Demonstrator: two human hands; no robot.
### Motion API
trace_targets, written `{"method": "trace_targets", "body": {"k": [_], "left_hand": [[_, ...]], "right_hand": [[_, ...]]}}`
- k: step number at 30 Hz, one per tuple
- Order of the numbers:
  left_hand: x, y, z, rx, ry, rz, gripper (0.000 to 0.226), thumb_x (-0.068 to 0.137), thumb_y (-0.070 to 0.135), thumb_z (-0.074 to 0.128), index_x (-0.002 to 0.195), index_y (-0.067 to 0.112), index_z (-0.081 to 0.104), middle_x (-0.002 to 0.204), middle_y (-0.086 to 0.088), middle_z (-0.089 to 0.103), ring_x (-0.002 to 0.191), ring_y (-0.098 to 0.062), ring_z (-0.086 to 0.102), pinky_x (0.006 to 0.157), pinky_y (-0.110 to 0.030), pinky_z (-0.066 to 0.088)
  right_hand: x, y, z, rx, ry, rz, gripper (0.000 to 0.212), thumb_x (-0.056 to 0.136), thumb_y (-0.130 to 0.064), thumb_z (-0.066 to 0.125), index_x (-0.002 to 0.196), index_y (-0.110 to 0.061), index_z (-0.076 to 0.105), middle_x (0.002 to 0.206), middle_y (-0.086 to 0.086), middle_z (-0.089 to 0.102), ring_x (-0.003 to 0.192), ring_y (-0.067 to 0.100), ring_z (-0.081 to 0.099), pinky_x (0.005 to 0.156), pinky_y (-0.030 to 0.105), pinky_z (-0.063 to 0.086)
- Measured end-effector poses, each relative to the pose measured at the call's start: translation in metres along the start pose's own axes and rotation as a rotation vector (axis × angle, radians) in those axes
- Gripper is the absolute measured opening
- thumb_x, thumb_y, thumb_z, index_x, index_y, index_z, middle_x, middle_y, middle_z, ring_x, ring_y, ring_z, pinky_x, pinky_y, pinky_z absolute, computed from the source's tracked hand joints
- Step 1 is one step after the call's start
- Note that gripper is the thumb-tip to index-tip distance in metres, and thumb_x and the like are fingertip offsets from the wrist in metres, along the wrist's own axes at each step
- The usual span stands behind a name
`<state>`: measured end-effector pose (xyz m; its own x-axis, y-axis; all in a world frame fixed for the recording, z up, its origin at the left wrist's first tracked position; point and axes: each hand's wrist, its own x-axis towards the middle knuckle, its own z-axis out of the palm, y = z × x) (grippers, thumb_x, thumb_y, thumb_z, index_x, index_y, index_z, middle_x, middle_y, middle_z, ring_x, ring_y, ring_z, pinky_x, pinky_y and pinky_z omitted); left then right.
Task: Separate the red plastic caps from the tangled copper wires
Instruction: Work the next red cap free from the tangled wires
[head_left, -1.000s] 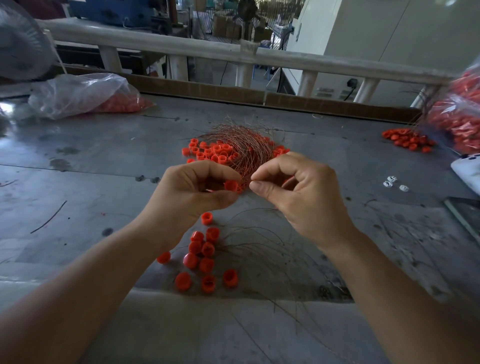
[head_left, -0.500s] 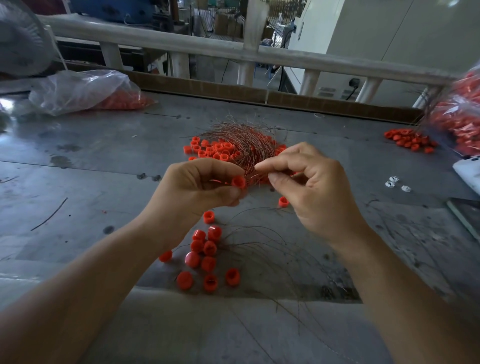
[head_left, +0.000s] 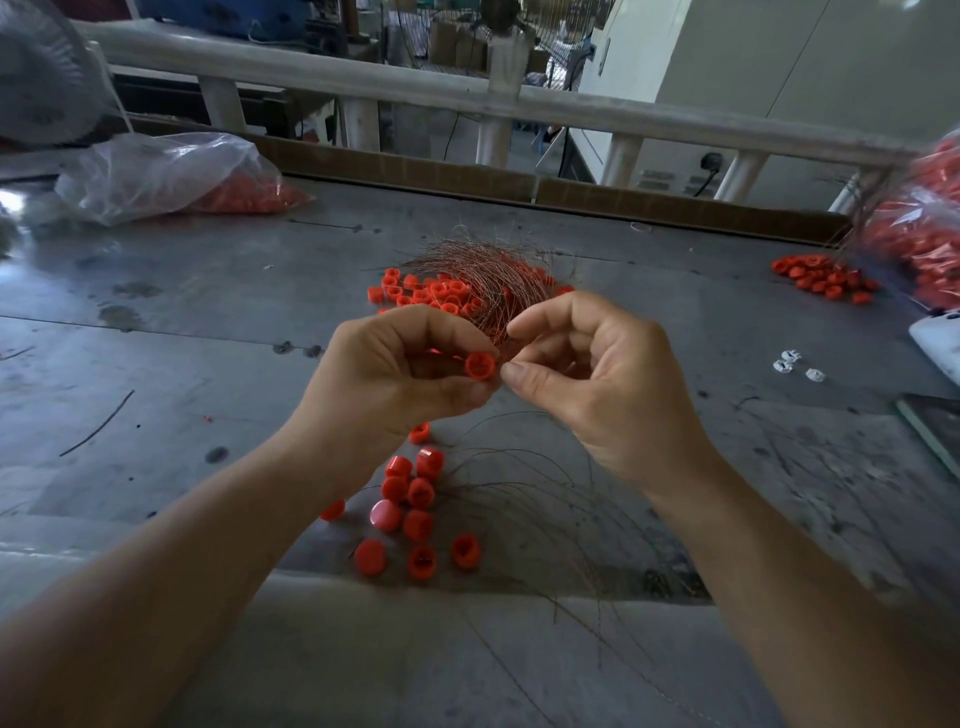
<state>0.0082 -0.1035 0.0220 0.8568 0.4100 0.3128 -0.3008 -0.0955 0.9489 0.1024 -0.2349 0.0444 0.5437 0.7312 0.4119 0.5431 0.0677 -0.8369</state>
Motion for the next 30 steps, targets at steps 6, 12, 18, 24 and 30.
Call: {"method": "trace_targets", "body": {"k": [6,12,18,24,30], "left_hand": [[0.0004,-0.0011,-0.0009,0.022,0.026,0.027,0.024,0.049,0.014,0.073,0.072,0.015,0.067,0.072,0.001,0.07,0.067,-0.009,0.068,0.063,-0.017,0.053],[0.0007,-0.002,-0.0034,-0.082,-0.027,0.017,0.023,0.055,0.009,0.077,0.077,0.015,0.074,0.079,-0.003,0.072,0.075,-0.015,0.069,0.069,-0.02,0.054],[0.0007,-0.0027,-0.0043,-0.139,-0.06,-0.006,0.022,0.068,0.008,0.066,0.089,0.014,0.074,0.088,-0.006,0.073,0.088,-0.023,0.07,0.076,-0.024,0.054],[-0.0001,-0.0012,-0.0029,-0.131,-0.066,0.004,0.028,0.068,0.004,0.059,0.092,0.011,0.07,0.087,-0.004,0.074,0.086,-0.02,0.07,0.074,-0.022,0.054],[-0.0008,-0.0002,-0.0026,-0.142,-0.054,-0.007,0.028,0.066,0.005,0.06,0.092,0.011,0.069,0.085,-0.003,0.074,0.084,-0.018,0.07,0.071,-0.02,0.054]], "right_hand": [[0.0005,0.0015,0.0027,0.005,-0.006,0.022,0.028,0.075,-0.003,0.071,0.076,-0.028,0.059,0.059,-0.012,0.062,0.058,0.0,0.059,0.056,0.011,0.047],[0.0013,0.0025,0.0008,-0.008,0.03,0.03,0.028,0.075,-0.003,0.071,0.074,-0.028,0.058,0.059,-0.012,0.062,0.057,0.0,0.058,0.054,0.011,0.046],[0.0023,0.0021,-0.0028,-0.004,0.055,0.037,0.027,0.074,-0.003,0.071,0.074,-0.027,0.058,0.059,-0.01,0.061,0.057,0.001,0.058,0.051,0.013,0.048],[0.0012,0.0007,-0.0034,-0.012,0.055,0.034,0.027,0.075,-0.002,0.071,0.074,-0.026,0.057,0.061,-0.007,0.061,0.058,0.002,0.058,0.052,0.015,0.05],[0.0002,0.0001,-0.0031,-0.035,0.049,0.021,0.026,0.075,-0.002,0.07,0.075,-0.025,0.057,0.063,-0.006,0.06,0.058,0.002,0.058,0.053,0.015,0.05]]}}
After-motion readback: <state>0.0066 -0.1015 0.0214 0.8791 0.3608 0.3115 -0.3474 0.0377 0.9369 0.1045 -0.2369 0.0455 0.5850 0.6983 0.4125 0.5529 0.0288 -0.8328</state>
